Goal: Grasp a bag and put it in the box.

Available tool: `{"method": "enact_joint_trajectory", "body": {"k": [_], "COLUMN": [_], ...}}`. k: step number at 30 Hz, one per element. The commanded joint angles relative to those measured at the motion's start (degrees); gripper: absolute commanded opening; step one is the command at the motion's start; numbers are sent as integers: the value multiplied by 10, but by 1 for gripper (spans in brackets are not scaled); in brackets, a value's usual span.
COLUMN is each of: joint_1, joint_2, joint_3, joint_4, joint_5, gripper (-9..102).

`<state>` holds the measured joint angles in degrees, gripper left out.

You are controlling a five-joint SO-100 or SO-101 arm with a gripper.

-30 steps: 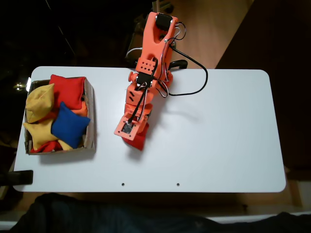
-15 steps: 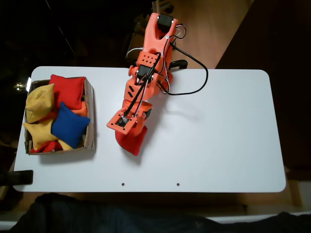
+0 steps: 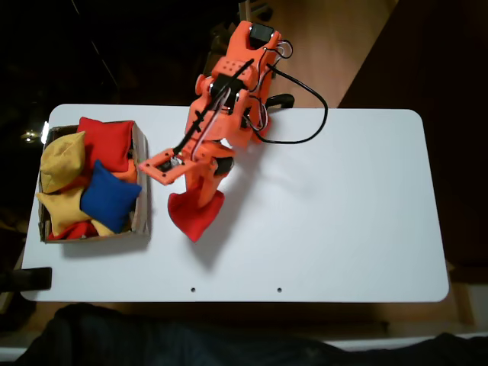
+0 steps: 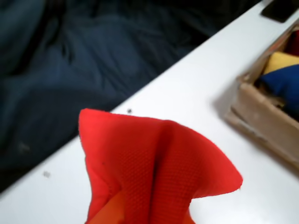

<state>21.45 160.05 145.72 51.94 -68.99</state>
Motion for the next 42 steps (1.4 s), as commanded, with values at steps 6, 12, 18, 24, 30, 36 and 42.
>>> {"method": "enact_joint_trajectory", "body": {"k": [6,12,18,24,30,36,42], "joint_1": [25,60,102,136,164,204,249], "joint_2": [-23,-57,-98,-143,-179,-221,-279], "joint_3": [-176,-235,-280,-335,-365,-392,-421], "joint_4": [67,70,65,65,65,53,23], "joint_5": [73,110,158,211,243,271,289], "gripper": [0,0,0,0,0,0,0]}}
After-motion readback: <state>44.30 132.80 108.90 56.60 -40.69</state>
